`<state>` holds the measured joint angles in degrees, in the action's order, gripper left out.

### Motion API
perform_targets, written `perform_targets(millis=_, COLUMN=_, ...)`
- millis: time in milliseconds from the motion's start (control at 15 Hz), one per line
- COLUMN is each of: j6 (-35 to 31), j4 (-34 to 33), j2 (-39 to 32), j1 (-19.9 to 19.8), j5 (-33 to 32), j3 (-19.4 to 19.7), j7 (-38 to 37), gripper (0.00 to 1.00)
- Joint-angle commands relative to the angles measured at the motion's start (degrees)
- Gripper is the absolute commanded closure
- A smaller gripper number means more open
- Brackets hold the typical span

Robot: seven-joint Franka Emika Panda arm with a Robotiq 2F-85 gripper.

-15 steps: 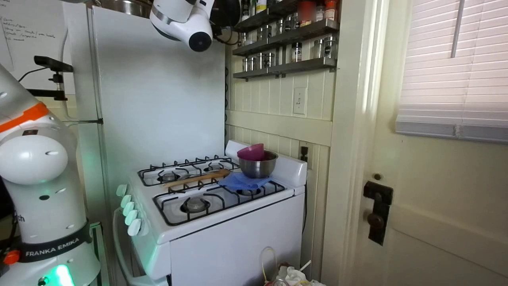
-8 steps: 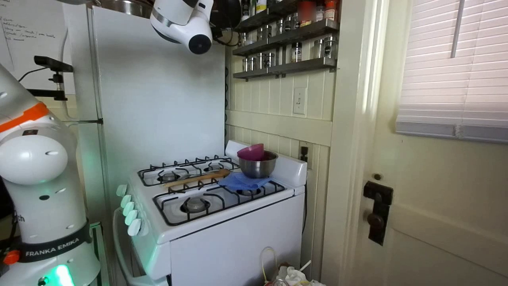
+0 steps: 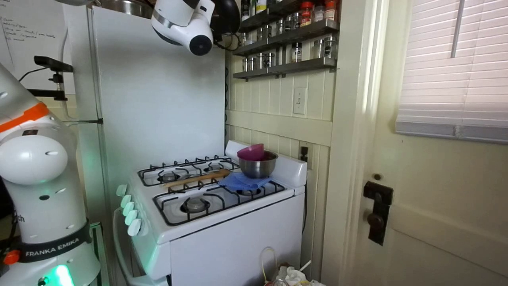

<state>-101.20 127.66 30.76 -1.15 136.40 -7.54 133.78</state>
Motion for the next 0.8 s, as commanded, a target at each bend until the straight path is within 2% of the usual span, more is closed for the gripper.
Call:
perform_targets(millis=0, j6=-0.13, j4=-0.92, j2=-0.81, j1=-0.25, j5=-1.52, j3=0.17, j7=-0.60, gripper=0.98)
perform_targets(millis=733, j6=-0.26, j4=-5.14, j2=-3.88, j1=0.30, j5=-0.94, j3=0.66, j7=-1.28, gripper=0.98)
